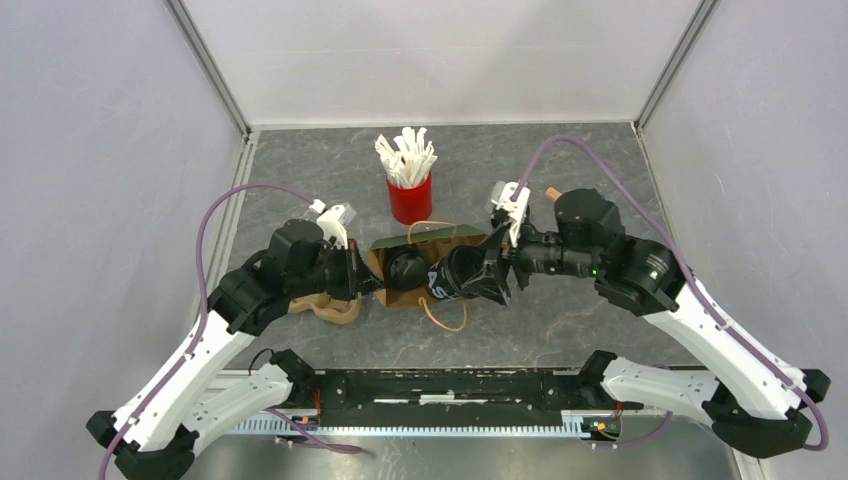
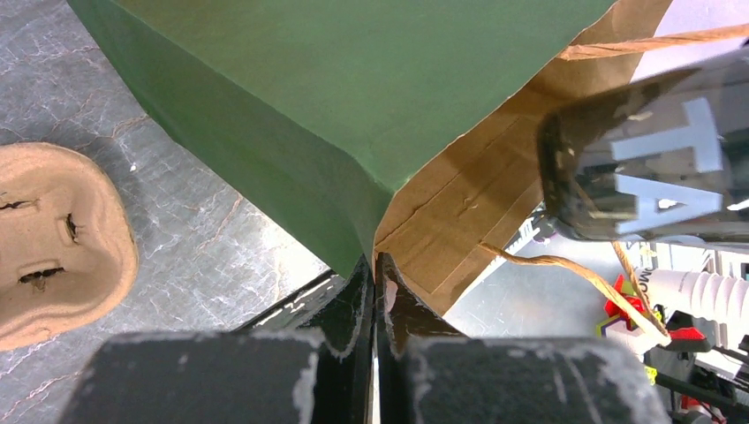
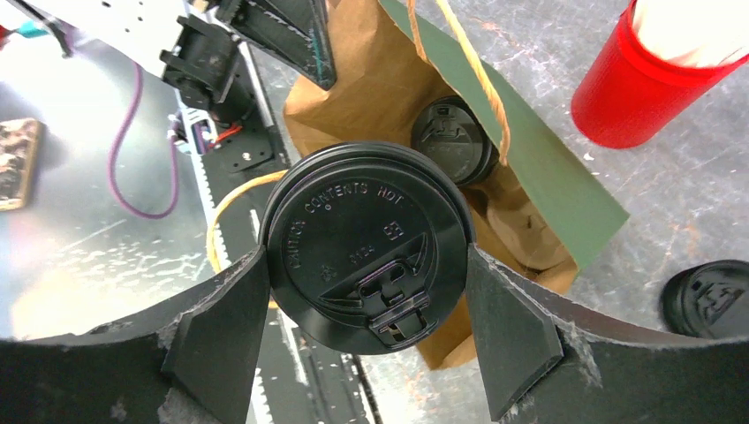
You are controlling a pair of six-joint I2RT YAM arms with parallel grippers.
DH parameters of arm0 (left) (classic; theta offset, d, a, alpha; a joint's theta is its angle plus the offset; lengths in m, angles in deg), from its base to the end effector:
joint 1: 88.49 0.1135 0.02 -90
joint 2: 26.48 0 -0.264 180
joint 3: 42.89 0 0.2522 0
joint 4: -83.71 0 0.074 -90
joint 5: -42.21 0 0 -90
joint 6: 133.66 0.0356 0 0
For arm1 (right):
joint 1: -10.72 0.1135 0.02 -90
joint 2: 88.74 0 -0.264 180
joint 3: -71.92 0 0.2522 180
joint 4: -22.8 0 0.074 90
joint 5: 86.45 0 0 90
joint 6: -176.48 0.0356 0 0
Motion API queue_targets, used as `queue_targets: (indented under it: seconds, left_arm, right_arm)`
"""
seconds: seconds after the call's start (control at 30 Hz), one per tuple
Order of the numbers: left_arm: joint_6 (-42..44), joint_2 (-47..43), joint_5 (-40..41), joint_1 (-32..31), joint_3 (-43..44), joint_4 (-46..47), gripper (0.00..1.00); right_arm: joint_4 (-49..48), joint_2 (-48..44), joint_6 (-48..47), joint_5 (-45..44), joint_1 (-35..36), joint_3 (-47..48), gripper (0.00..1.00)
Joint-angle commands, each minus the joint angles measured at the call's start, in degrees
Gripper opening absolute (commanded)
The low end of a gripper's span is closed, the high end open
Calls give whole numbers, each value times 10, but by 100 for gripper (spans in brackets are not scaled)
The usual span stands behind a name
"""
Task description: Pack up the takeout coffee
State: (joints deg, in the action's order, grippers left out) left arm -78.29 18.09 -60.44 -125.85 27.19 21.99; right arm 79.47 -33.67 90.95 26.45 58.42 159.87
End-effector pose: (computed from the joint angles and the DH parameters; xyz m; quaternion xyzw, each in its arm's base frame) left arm 0.1123 -0.0956 0.3431 0.0709 0.8850 -0.3437 0.3060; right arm 0.1098 0.1412 0.4238 -0.4032 0.7233 0.3847 0.4077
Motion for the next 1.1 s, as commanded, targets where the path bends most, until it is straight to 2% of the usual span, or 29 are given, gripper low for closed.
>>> queue_targets:
  seconds: [0.0, 0.4, 0.6, 0.77, 1.07]
  left_arm:
    - [21, -13, -24, 0, 12, 17, 2]
    - [40, -40, -61, 0, -20, 49, 2]
    - [55, -39, -70, 0, -30, 47, 2]
    - [85, -39, -69, 0, -31, 36, 2]
    - [135, -48, -53, 0, -33, 26, 2]
  right_arm:
    - [-52, 26, -79, -85, 40, 3, 76]
    - [-36, 101, -351, -225, 175, 4, 77]
    - [-54, 111, -425, -280, 207, -18, 78]
    - [-60, 113, -482, -291, 210, -41, 80]
    - [-61, 128, -526, -307, 210, -68, 81]
